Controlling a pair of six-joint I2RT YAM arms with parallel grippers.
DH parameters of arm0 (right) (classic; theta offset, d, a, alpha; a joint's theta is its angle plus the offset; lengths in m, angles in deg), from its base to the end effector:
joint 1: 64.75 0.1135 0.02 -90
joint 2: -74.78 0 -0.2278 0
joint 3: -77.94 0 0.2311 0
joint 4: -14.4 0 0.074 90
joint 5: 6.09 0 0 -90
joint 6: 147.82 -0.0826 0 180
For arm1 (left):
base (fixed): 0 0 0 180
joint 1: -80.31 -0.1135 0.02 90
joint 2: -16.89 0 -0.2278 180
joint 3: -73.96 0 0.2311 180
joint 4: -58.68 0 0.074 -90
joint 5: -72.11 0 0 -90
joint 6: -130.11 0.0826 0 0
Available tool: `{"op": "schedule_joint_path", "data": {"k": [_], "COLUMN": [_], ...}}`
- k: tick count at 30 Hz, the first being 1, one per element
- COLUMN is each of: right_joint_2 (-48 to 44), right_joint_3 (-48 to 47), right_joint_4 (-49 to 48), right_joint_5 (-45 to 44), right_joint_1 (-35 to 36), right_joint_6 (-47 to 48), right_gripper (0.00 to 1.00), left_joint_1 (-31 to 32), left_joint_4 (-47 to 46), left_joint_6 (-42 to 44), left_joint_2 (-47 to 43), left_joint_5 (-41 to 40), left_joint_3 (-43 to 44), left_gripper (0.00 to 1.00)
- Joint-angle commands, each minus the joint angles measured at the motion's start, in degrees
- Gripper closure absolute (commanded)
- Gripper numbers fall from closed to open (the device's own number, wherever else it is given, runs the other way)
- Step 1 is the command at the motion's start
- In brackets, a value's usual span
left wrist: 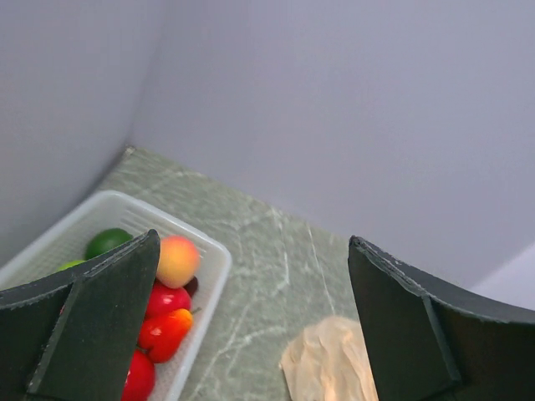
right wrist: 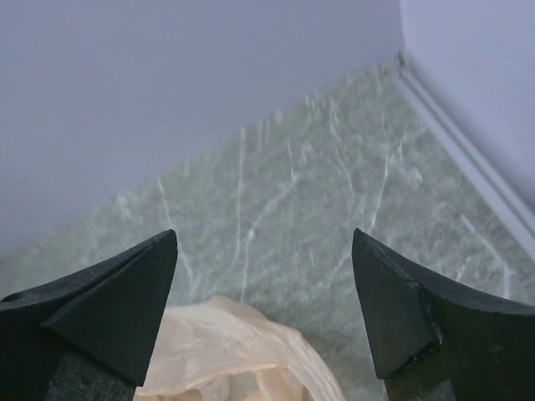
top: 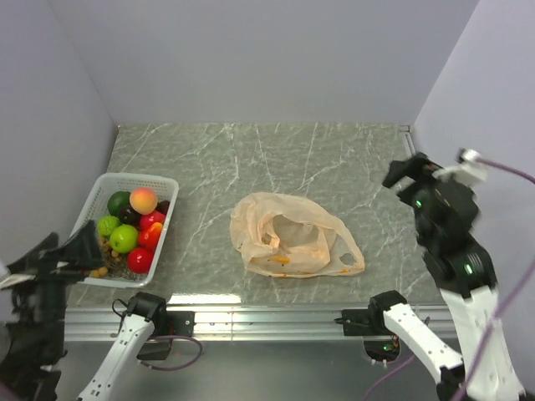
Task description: Untie the knot of the plastic bag and take out the fruit
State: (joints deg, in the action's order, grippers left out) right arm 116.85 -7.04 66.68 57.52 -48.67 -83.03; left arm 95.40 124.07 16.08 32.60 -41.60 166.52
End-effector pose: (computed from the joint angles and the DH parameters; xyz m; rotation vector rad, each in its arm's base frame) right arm 0.1698 0.0108 0.3994 0.4685 1.6539 0.1345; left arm 0.0086 0.0321 0.4299 -0.4507 1.3188 -0.2858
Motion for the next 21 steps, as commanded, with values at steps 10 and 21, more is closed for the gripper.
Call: {"op": "schedule_joint_path", "data": {"k": [10, 21], "right_joint_2": [-29.1, -36.2], "right_joint_3": [14.5, 20.1], "right_joint_4": [-5.3, -7.4], "right_joint_5": [-0.2, 1.2], "right_joint_1": [-0.3, -0.3], "right_joint_6": [8.8, 10.2], "right_gripper": [0.07, 0.06], "left_joint_1": [2.3, 2.3], "left_joint_4": [0.5, -6.0], "left_joint_6": [-0.2, 1.5], "left_joint_2": [-8.0, -13.6], "left_joint_5": [-18.8, -20.0], "left_joint_3": [-3.9, -6.3], "left_gripper": [0.01, 0.01]}}
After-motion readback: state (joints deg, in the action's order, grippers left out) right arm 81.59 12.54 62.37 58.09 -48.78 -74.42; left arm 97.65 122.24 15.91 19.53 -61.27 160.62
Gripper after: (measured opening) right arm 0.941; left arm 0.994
